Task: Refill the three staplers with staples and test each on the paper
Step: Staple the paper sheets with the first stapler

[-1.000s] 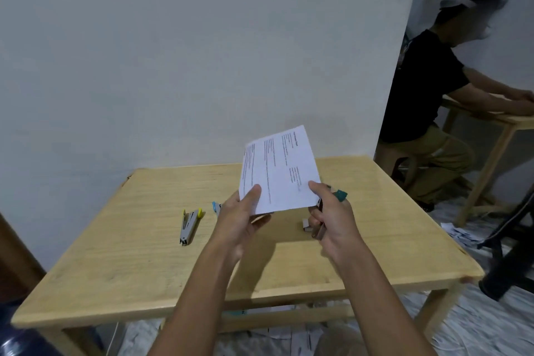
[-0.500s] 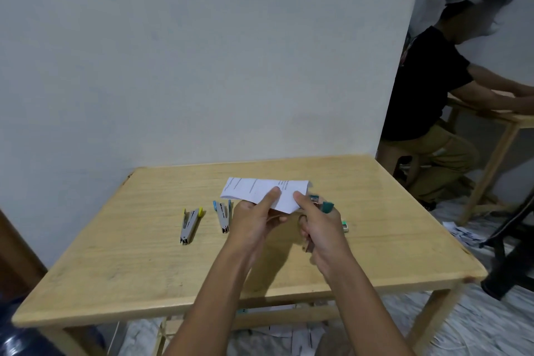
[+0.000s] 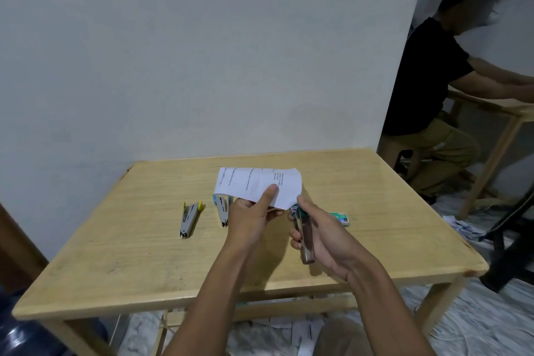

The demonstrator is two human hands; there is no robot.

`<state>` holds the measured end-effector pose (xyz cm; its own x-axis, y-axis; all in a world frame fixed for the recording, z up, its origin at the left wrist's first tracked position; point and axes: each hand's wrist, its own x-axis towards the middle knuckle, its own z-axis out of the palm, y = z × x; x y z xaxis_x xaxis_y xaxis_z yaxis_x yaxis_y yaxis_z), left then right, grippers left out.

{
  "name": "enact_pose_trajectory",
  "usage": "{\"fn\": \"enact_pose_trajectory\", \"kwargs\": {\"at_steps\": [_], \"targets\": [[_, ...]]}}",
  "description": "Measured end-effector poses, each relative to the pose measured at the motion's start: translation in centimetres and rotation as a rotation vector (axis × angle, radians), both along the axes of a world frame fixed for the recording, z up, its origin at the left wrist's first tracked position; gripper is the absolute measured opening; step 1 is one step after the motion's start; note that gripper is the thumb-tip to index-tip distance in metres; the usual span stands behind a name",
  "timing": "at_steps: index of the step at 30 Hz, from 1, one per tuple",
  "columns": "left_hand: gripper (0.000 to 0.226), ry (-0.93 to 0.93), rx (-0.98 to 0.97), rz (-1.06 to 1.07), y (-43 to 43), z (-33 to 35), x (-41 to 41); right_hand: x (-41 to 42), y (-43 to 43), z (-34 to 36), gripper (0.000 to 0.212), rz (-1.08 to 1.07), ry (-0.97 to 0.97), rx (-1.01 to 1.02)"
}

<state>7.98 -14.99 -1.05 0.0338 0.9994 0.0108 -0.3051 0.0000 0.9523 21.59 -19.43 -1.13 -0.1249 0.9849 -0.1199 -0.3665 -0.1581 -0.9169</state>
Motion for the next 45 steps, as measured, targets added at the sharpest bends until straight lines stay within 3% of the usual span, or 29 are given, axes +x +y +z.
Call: {"fn": "enact_pose_trajectory", "kwargs": {"at_steps": [4,12,22,28,32,43,45], "targets": [[0.017,-0.032,-0.024,0.013,-0.4,-0.3,0.2,-0.2,-0.1,-0.7,0.058,-0.058,0.011,0.017],[0.023,-0.065,-0.063,-0.028,-2.0,0.1,0.8,-1.4,-0.5,-0.9,0.042,-0.056,-0.014,0.046],[0.012,0.040,-0.035,-0.046,-1.7,-0.3,0.4,-1.0,-0.4,-1.0,0.050,-0.119,0.054,0.049],[0.018,0.043,-0.048,-0.084,-1.6,-0.6,0.4,-0.4,-0.4,-1.1,0.042,-0.097,0.001,0.046],[0.017,0.024,-0.063,-0.075,-1.5,-0.8,0.5,-0.1,-0.6,-1.2,0.025,-0.092,0.092,0.025],[0.024,0.031,-0.043,-0.080,-1.2,-0.8,-0.2,-0.4,-0.6,-1.0,0.025,-0.128,0.089,-0.007],[0.025,0.021,-0.050,-0.084,-1.2,-0.7,-0.3,-0.6,-0.5,-0.9,0.040,-0.128,0.033,0.007]]}}
